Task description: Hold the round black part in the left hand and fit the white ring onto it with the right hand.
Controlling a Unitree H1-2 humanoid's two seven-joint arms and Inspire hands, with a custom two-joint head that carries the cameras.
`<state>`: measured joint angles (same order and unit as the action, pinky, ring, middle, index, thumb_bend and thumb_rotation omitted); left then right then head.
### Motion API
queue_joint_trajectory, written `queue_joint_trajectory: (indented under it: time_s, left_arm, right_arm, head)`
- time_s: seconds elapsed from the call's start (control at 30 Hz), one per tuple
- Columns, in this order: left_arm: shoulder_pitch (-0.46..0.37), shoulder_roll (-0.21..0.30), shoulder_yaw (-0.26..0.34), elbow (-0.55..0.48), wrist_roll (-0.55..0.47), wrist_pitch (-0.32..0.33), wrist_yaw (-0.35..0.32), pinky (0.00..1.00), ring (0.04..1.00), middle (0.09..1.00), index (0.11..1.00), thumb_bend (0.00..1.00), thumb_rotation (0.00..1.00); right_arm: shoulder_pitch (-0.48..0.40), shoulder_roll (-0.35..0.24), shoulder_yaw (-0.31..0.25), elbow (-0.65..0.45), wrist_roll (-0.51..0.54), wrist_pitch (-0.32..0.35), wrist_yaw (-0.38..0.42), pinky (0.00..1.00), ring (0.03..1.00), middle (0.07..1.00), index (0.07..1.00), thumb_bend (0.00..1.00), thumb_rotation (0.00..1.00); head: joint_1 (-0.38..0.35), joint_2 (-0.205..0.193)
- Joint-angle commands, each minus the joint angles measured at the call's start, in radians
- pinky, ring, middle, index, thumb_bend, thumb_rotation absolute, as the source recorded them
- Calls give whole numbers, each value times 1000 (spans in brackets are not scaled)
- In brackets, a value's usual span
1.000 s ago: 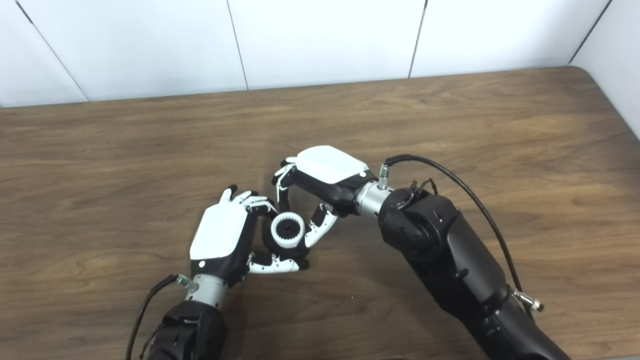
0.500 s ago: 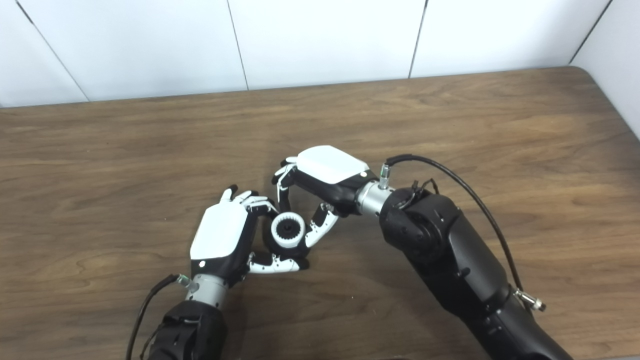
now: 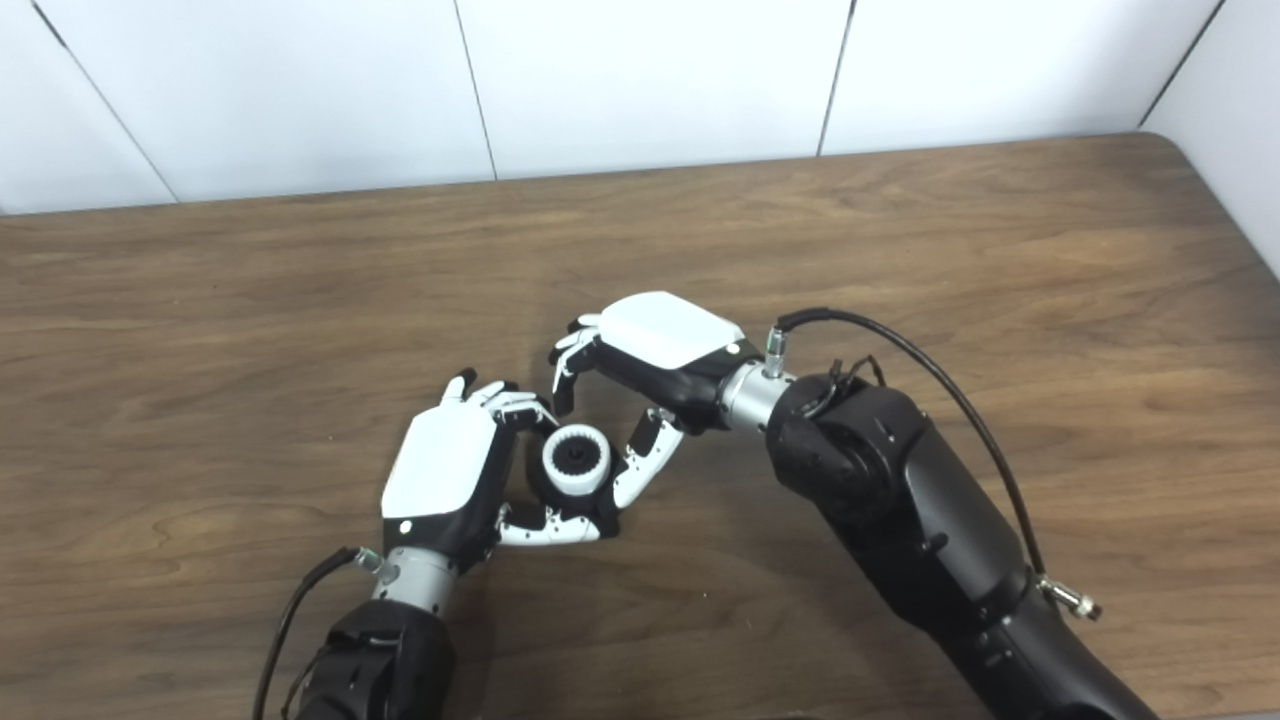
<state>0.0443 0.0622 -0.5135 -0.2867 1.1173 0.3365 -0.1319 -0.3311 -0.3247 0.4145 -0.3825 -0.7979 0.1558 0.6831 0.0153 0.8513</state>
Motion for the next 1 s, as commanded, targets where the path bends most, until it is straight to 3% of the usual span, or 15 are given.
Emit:
queue_joint_trajectory:
  time_s: [0.0, 0.3, 0.97]
  left_arm:
    - [14, -1, -17, 38, -21, -4, -61, 1000, 875, 750, 481, 523, 54]
    - [12, 5, -18, 38, -15, -3, -69, 1000, 874, 752, 480, 524, 55]
    - [15, 19, 1, 43, -40, -15, -52, 1000, 875, 755, 480, 525, 54]
  right_arm:
    - [-45, -2, -16, -26, 4, -8, -9, 884, 934, 855, 636, 1000, 292]
    - [-54, -8, -25, -28, 3, -3, -3, 879, 935, 857, 644, 1000, 300]
    - [-107, -95, -144, -70, 27, 112, 68, 912, 971, 891, 686, 989, 297]
  head:
    - [1, 0]
    - [-2, 1]
    - [-14, -9]
